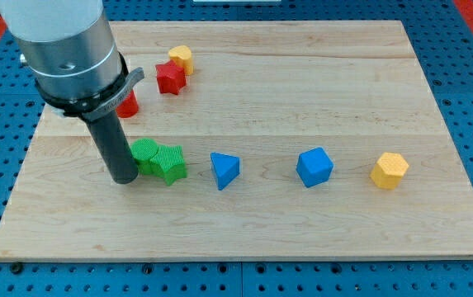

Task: Place the green circle left to the green star

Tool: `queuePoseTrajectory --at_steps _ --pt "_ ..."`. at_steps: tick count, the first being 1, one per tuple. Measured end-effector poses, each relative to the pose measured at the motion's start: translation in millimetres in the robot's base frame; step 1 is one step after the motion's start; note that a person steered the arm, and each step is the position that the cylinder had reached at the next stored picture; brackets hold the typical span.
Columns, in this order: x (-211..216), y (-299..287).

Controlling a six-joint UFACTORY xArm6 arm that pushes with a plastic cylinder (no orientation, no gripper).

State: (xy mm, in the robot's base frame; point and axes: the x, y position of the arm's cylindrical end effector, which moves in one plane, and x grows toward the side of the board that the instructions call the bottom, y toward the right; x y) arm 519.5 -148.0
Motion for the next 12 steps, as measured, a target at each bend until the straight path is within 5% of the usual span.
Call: queuePoseTrajectory --at_steps 1,4,5,6,7,8,10,12 --pt "18.4 -18.8" --pt "6.0 59.2" --pt "42.0 59.2" --pt "39.4 -71.7" --pt "-3.3 -90.9" --pt "-54.3 -48.3" --pt "-73.3 65.0" --pt "-55.6 63.8"
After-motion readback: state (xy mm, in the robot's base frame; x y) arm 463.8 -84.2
